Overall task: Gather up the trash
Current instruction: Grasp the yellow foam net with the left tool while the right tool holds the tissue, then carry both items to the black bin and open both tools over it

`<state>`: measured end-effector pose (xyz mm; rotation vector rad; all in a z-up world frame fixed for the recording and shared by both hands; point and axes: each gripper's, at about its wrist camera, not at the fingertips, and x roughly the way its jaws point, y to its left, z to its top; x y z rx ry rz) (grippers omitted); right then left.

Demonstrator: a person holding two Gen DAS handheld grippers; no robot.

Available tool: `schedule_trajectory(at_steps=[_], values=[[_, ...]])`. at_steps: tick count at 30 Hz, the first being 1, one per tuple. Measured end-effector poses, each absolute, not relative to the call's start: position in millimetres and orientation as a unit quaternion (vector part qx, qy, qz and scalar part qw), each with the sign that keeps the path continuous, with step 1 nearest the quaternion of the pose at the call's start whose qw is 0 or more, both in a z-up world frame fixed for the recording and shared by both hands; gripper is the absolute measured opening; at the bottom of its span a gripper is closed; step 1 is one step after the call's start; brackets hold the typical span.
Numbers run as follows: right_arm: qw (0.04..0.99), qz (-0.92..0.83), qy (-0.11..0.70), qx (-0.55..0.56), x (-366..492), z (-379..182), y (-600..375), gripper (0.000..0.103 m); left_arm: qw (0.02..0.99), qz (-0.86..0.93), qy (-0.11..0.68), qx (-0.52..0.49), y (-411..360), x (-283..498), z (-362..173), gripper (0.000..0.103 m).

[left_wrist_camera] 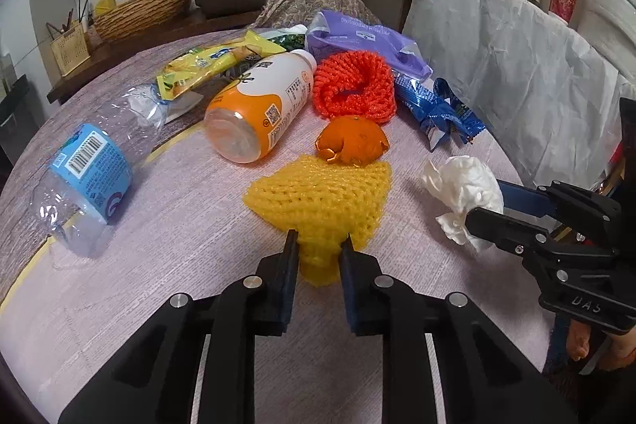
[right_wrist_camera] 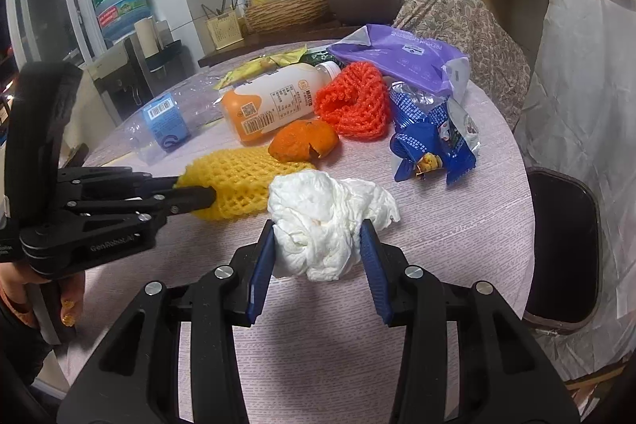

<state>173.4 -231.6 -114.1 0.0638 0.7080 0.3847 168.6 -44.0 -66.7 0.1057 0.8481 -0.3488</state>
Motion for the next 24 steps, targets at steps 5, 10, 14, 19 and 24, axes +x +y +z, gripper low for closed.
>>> schedule_trajectory(at_steps=[5, 10, 14, 19, 24], values=[[0.918, 0.195, 0.342, 0.035, 167, -114, -231, 0.043, 0.903, -0.166, 0.395, 0.034, -27, 150, -56, 0.019], [0.917, 0.207, 0.341, 0.032, 160, -112, -225, 0.043, 0.912, -0.163, 0.374, 0.032, -17, 129, -43, 0.019], [0.914, 0.220, 0.338, 0.036, 156, -113, -221, 0.043, 0.922, -0.163, 0.351, 0.027, -13, 121, -26, 0.017], [0.917, 0.220, 0.332, 0.036, 151, -110, -221, 0.043, 0.933, -0.167, 0.319, 0.018, -10, 119, -5, 0.017], [0.920, 0.217, 0.323, 0.038, 146, -104, -226, 0.043, 0.939, -0.173, 0.298, 0.020, -15, 125, 9, 0.016]])
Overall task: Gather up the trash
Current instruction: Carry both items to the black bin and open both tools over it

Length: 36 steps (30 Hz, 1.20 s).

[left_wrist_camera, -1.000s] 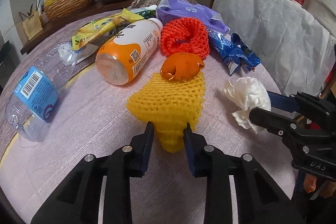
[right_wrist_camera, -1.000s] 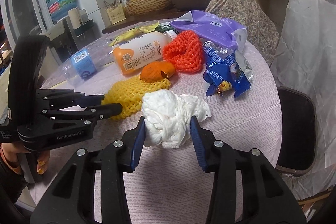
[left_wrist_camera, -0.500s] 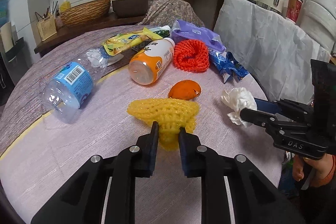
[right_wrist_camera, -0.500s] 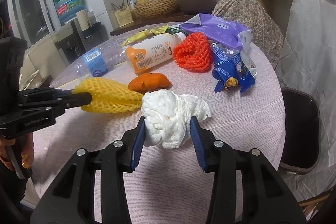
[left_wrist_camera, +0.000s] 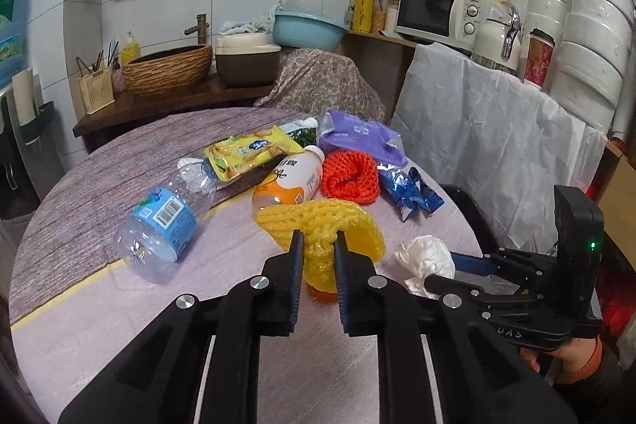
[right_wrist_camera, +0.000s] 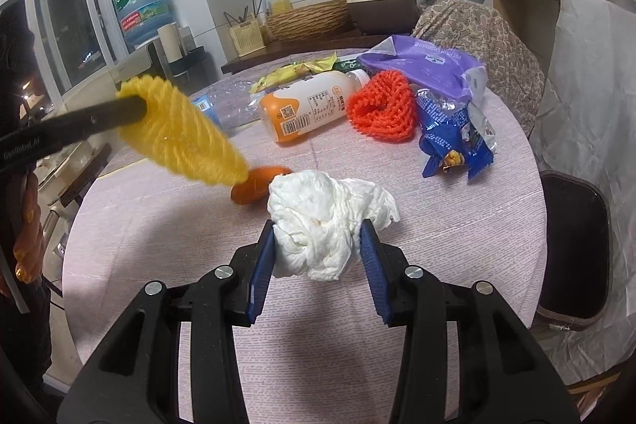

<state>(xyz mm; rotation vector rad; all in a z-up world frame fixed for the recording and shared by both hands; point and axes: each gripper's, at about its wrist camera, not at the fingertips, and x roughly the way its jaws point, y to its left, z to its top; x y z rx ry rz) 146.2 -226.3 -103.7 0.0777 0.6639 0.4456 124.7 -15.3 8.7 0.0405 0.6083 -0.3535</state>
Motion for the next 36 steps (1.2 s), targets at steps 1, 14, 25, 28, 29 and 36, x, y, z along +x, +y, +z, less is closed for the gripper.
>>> schedule_trajectory(at_steps=[1, 14, 25, 28, 29, 36], values=[[0.921, 0.216, 0.321, 0.038, 145, -102, -227, 0.043, 0.940, -0.175, 0.292, 0.022, -18, 126, 12, 0.016], [0.941, 0.143, 0.297, 0.070, 144, -97, -290, 0.043, 0.919, -0.234, 0.315, 0.028, -71, 155, 5, 0.015], [0.940, -0.047, 0.308, 0.142, 173, -130, -433, 0.043, 0.874, -0.336, 0.349, 0.047, -199, 194, 3, 0.015], [0.932, -0.078, 0.318, 0.152, 183, -146, -461, 0.043, 0.862, -0.343, 0.365, 0.071, -245, 209, -4, 0.015], [0.929, -0.086, 0.324, 0.155, 186, -152, -468, 0.043, 0.858, -0.343, 0.373, 0.080, -258, 215, -8, 0.015], [0.921, -0.114, 0.341, 0.153, 207, -182, -496, 0.043, 0.840, -0.317, 0.425, 0.112, -340, 259, -45, 0.015]])
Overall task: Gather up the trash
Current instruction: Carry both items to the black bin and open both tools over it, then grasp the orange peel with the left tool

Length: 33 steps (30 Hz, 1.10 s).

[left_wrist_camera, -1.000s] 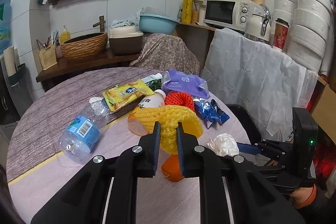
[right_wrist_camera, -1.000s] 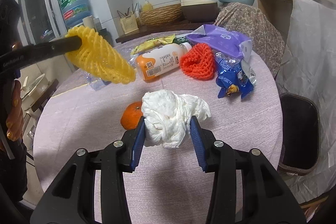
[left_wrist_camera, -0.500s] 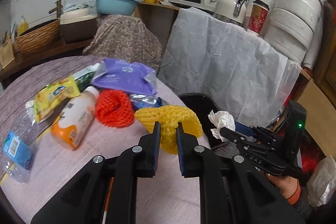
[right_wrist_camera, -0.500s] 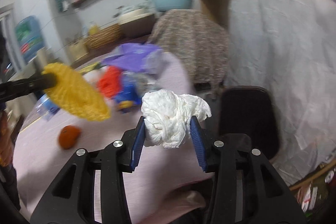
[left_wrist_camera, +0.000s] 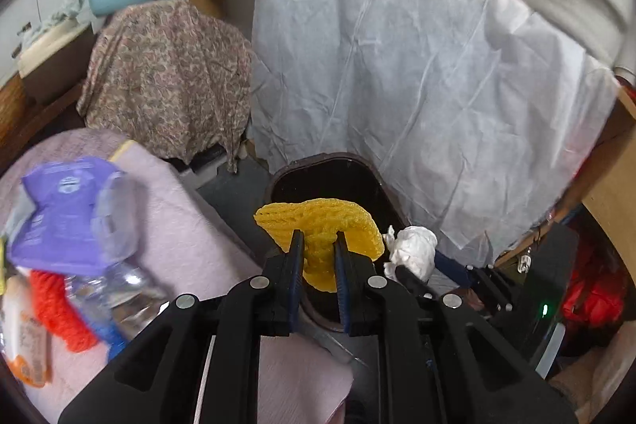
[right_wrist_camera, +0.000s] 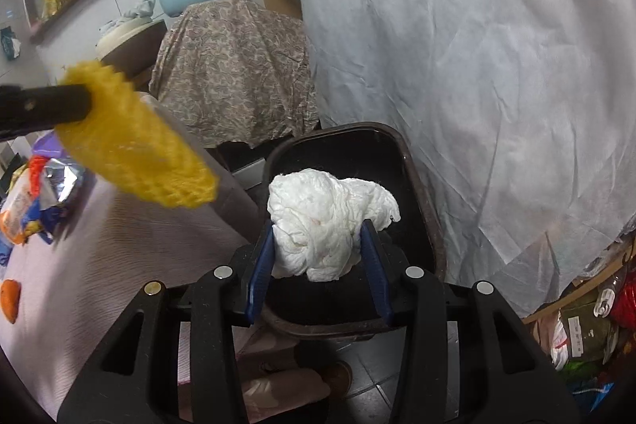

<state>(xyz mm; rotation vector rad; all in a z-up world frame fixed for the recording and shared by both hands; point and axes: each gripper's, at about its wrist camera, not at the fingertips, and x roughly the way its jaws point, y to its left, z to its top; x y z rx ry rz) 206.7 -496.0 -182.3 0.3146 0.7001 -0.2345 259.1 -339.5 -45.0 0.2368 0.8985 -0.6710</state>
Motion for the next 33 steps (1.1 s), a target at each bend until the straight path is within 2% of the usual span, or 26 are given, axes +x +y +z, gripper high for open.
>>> schedule_trajectory(at_steps=[4, 5, 6, 7, 8, 9, 10, 19, 22, 26, 33], values=[[0.916, -0.124, 0.348, 0.156, 220, -196, -508, 0.046, 0.839, -0.306, 0.431, 0.126, -368, 276, -61, 0.016], [0.915, -0.128, 0.349, 0.155, 220, -198, -509, 0.053, 0.840, -0.305, 0.431, 0.127, -372, 280, -63, 0.016], [0.915, -0.136, 0.348, 0.153, 221, -200, -510, 0.063, 0.840, -0.301, 0.434, 0.125, -375, 283, -66, 0.021], [0.916, -0.141, 0.344, 0.151, 221, -202, -510, 0.067, 0.839, -0.298, 0.438, 0.123, -378, 286, -69, 0.036], [0.917, -0.145, 0.342, 0.149, 220, -203, -509, 0.076, 0.839, -0.296, 0.441, 0.119, -380, 290, -71, 0.047], [0.917, -0.147, 0.342, 0.147, 221, -206, -509, 0.079, 0.841, -0.293, 0.442, 0.110, -379, 292, -72, 0.067], [0.916, -0.145, 0.344, 0.145, 220, -208, -508, 0.079, 0.844, -0.292, 0.438, 0.102, -378, 293, -72, 0.073], [0.915, -0.128, 0.351, 0.152, 204, -203, -494, 0.080, 0.854, -0.308, 0.410, 0.087, -352, 273, -55, 0.086], [0.918, -0.121, 0.346, 0.152, 196, -195, -483, 0.084, 0.856, -0.320, 0.399, 0.074, -338, 260, -42, 0.092], [0.921, -0.110, 0.341, 0.150, 186, -182, -467, 0.087, 0.851, -0.343, 0.393, 0.061, -315, 241, -26, 0.094], [0.929, -0.082, 0.336, 0.135, 172, -159, -434, 0.090, 0.868, -0.361, 0.333, 0.076, -257, 191, 6, 0.098]])
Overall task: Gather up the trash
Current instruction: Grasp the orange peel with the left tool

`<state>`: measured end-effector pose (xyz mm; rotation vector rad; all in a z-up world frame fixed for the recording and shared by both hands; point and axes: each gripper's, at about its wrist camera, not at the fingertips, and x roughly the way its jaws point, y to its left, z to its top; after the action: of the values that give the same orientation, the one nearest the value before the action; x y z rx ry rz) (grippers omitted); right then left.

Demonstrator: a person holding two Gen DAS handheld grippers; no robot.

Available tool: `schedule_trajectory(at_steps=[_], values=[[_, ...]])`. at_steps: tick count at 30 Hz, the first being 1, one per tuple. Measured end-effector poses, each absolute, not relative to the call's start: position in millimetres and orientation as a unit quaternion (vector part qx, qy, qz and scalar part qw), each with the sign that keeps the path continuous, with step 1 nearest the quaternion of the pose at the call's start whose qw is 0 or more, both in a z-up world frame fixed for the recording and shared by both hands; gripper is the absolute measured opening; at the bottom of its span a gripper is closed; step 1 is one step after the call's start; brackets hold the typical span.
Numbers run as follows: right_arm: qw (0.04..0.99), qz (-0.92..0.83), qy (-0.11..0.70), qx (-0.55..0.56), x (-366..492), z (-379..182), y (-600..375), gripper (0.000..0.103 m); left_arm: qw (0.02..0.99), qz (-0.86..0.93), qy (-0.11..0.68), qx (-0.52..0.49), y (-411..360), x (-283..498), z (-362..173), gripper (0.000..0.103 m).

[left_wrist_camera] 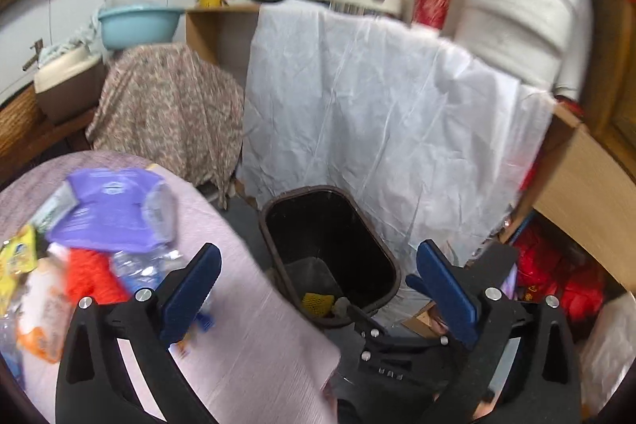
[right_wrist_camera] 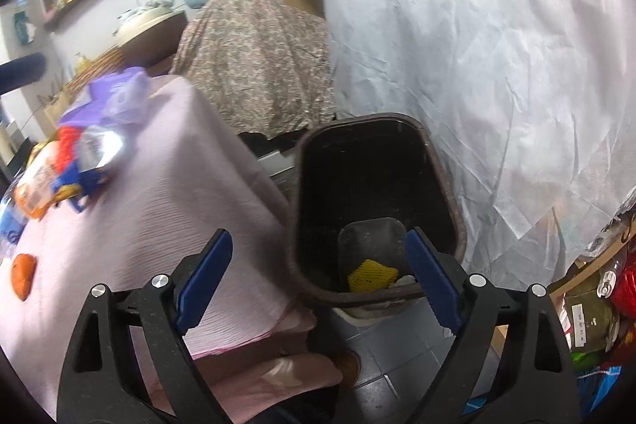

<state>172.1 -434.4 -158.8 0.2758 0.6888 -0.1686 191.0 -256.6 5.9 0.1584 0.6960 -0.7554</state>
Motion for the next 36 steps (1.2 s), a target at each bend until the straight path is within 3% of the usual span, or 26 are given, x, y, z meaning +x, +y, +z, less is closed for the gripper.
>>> schedule_trajectory(at_steps=[9, 17, 26, 29, 31, 36], values=[[0.942, -0.027, 0.317, 0.108, 160, -124, -384, 0.095, 0.910, -0.263, 0.299, 0.114, -151, 162, 5, 0.098], [0.943, 0.024, 0.321, 0.080, 158, -109, -342, 0.095, 0.902, -0.192, 0.366, 0.123, -79, 167, -42, 0.098], [0.942, 0.052, 0.327, 0.056, 159, -106, -311, 0.096, 0.889, -0.197, 0.392, 0.134, -71, 168, -76, 0.097], [0.941, 0.058, 0.330, 0.050, 160, -104, -307, 0.095, 0.886, -0.201, 0.395, 0.136, -73, 168, -81, 0.083], [0.940, 0.061, 0.332, 0.049, 162, -104, -305, 0.095, 0.886, -0.196, 0.395, 0.142, -75, 168, -83, 0.068], [0.939, 0.068, 0.335, 0.042, 168, -103, -298, 0.096, 0.880, -0.204, 0.406, 0.137, -75, 166, -88, 0.053]])
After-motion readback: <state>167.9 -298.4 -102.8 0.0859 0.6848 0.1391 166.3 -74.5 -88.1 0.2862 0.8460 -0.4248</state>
